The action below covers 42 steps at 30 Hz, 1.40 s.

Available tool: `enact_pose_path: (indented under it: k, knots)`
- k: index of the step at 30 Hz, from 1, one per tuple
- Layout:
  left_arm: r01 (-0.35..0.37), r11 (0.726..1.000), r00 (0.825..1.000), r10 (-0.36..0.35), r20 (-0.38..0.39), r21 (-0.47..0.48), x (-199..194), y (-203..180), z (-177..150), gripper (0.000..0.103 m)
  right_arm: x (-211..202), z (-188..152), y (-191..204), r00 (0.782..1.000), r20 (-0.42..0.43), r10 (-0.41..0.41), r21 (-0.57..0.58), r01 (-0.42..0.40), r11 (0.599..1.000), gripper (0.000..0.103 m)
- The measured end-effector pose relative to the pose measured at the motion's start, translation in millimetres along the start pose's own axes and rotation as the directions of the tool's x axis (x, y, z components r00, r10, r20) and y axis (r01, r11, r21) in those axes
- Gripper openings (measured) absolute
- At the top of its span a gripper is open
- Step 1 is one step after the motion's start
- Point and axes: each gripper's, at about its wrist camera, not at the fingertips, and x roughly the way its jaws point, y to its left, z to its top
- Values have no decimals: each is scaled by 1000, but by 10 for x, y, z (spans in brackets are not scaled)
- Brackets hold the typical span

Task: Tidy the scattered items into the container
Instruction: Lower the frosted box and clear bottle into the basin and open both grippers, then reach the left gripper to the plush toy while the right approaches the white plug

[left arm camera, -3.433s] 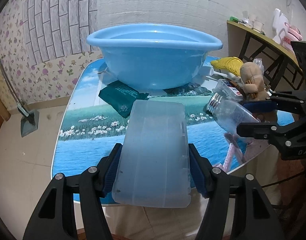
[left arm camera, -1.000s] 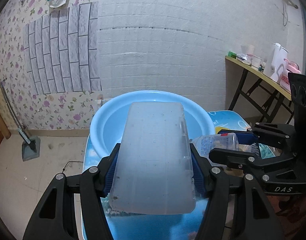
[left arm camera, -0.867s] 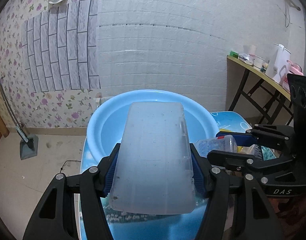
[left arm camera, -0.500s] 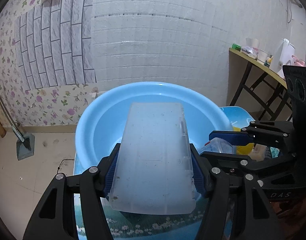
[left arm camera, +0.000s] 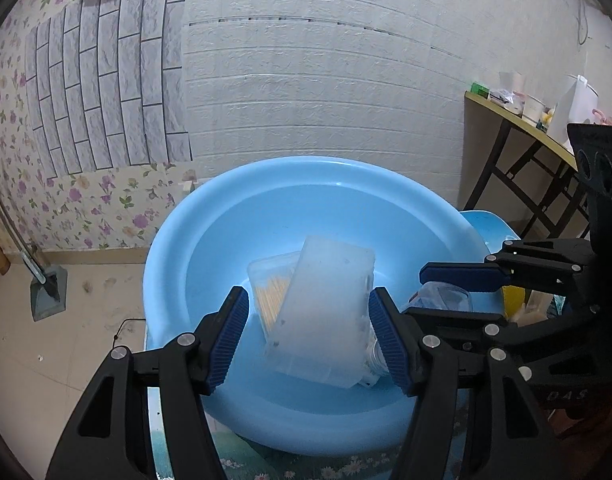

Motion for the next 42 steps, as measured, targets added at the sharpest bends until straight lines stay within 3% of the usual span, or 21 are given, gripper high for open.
enact_pose_path:
  k: [5, 9, 17, 32, 42]
  knots:
    - [-11, 1000, 1000, 11, 3, -5, -80, 10, -27, 62, -34, 1, 20, 1000, -5, -30, 1, 30, 1000, 38]
    - [-26, 1000, 1000, 26, 13, -13, -211, 13, -74, 62, -150, 1, -4, 998, 19, -56, 17, 55, 998, 46]
    - [-59, 998, 998, 60, 16, -26, -442, -16, -228, 63, -468, -115, -49, 993, 63, -95, 47, 92, 995, 46]
    - [-63, 997, 998, 64, 18, -35, -732, -200, -553, 85, -875, -659, -249, 986, 59, -156, 146, 147, 978, 46]
    - [-73, 995, 997, 72, -8, -75, -686, -259, -787, 85, -1015, -991, -408, 977, 51, -207, 199, 193, 961, 46]
